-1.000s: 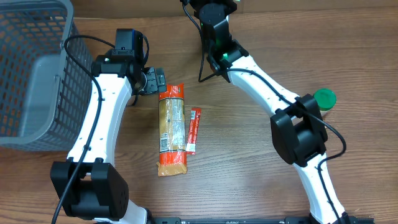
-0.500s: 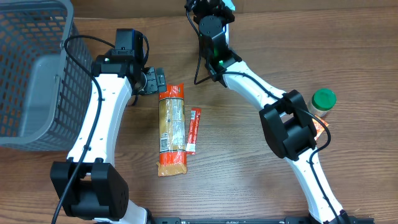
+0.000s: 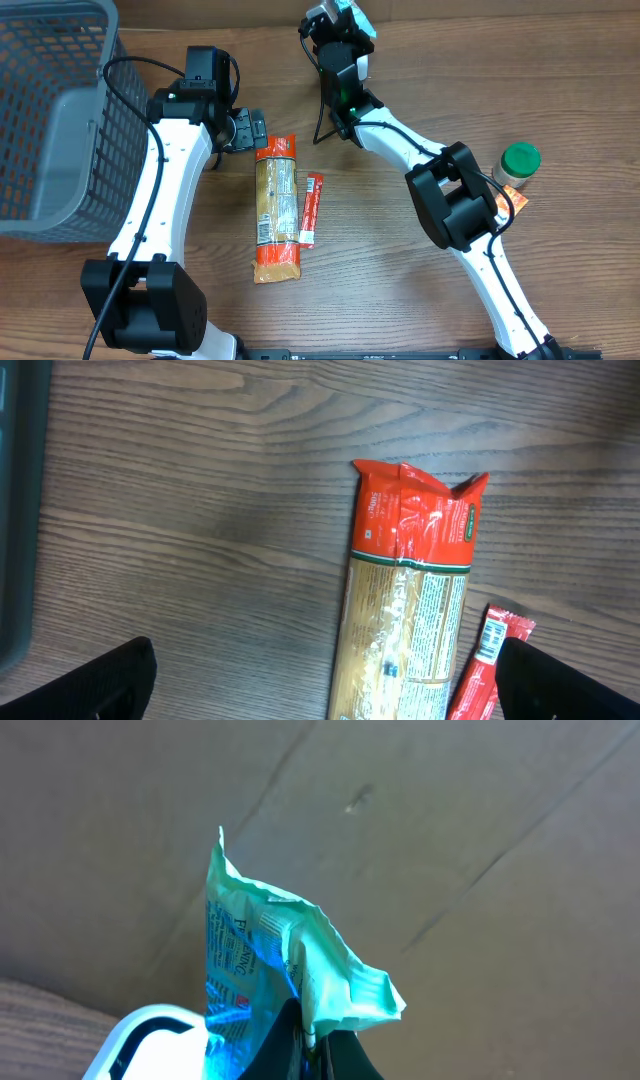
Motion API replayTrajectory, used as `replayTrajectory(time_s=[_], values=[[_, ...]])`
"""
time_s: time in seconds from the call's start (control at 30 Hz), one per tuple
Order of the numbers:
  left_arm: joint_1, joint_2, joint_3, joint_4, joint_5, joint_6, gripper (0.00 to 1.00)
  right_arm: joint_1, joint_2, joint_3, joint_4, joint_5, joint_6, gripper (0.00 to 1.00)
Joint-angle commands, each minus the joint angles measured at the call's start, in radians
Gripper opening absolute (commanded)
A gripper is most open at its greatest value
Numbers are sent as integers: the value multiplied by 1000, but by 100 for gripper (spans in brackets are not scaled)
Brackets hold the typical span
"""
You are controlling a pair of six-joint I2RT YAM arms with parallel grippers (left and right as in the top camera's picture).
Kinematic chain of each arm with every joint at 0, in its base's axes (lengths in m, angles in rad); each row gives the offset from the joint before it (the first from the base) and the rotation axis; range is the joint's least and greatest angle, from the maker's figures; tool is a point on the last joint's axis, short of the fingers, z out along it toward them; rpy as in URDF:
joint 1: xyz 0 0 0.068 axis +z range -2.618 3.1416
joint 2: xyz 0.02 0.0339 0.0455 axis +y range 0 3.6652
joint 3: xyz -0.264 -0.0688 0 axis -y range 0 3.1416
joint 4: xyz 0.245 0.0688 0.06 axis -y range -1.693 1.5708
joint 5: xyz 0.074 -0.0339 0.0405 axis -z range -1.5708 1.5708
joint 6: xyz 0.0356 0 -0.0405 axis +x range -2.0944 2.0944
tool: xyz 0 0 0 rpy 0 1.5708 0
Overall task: Scan the item barcode
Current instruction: 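Hold the mint-green packet in front of the white scanner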
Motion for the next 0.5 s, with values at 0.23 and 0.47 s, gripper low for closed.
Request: replayTrajectory(time_s=[0.23,0.47], values=[[0,-12,15,0,-7,5,100,-14,1,21,-29,-16,12,4],[0,-12,15,0,-7,5,100,-13,-28,22,120,115,17,4]])
